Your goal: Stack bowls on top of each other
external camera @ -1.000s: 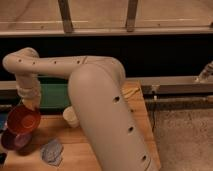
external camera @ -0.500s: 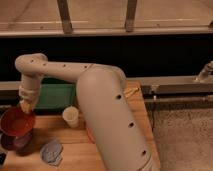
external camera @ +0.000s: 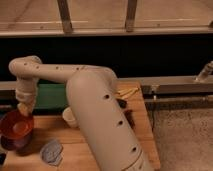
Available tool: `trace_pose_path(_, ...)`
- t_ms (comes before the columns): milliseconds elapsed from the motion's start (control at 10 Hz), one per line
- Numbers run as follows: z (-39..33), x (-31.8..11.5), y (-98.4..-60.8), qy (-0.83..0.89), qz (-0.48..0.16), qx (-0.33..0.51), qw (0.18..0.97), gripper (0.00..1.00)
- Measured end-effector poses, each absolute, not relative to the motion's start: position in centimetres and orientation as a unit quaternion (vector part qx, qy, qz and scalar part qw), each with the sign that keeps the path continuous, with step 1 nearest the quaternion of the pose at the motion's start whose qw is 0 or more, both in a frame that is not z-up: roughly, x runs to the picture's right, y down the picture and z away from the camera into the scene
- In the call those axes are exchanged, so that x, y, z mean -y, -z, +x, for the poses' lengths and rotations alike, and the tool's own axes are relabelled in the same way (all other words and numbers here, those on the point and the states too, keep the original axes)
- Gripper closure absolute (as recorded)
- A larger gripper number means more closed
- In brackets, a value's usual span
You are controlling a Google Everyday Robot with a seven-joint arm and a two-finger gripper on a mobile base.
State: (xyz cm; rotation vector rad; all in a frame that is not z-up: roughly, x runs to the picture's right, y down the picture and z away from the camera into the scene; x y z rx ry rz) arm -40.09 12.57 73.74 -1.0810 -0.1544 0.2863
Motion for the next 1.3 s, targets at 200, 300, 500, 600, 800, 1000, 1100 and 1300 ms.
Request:
trace_pose_path(200, -40.25, -13.46, -75.51, -0.136, -0.522, 0.059, 0.84, 1.0)
trace_pose_path(300, -40.41, -13.6, -75.54, -0.133, -0.523, 0.058, 0.84, 1.0)
trace_pose_path(500, -40.25, -13.5, -75.56, -0.134, -0.522, 0.058, 0.84, 1.0)
trace_pose_path(600, -40.21, -13.51, -75.61, -0.134, -0.522, 0.058, 0.84, 1.0)
trace_pose_path(800, -40.35, -13.61, -75.52, -0.132, -0.523, 0.058, 0.84, 1.0)
trace_pose_path(1000, -40.34, -13.59, -75.52, -0.133, -0.523, 0.058, 0.84, 1.0)
trace_pose_path(1100, -40.28, -13.57, -75.56, -0.133, -0.523, 0.058, 0.84, 1.0)
trace_pose_path(1300, -40.3, -13.57, -75.54, -0.133, -0.523, 0.058, 0.84, 1.0)
